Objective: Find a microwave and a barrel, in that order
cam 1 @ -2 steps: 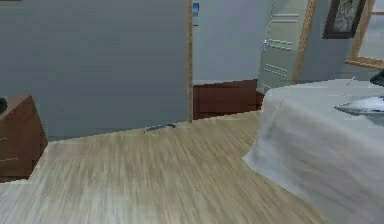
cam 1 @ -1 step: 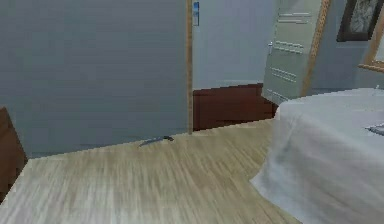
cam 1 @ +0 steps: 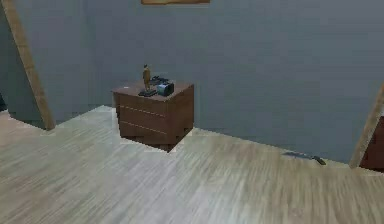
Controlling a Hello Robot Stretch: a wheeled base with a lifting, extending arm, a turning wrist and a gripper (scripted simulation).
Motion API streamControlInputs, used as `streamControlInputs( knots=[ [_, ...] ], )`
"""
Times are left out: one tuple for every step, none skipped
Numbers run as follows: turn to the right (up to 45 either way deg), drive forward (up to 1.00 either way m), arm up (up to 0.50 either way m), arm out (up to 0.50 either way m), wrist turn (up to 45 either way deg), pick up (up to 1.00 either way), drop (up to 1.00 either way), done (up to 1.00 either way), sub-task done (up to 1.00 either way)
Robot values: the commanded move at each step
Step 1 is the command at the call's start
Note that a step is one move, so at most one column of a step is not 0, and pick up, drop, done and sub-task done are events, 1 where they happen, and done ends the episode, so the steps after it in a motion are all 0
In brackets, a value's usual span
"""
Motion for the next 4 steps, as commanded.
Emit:
streamControlInputs(
  knots=[
    [-45.0,0.00,0.00,0.00,0.0,0.00,0.00,0.00,0.00],
    [-15.0,0.00,0.00,0.00,0.0,0.00,0.00,0.00,0.00],
    [-3.0,0.00,0.00,0.00,0.0,0.00,0.00,0.00,0.00],
    [0.0,1.00,0.00,0.00,0.0,0.00,0.00,0.00,0.00]
  ],
)
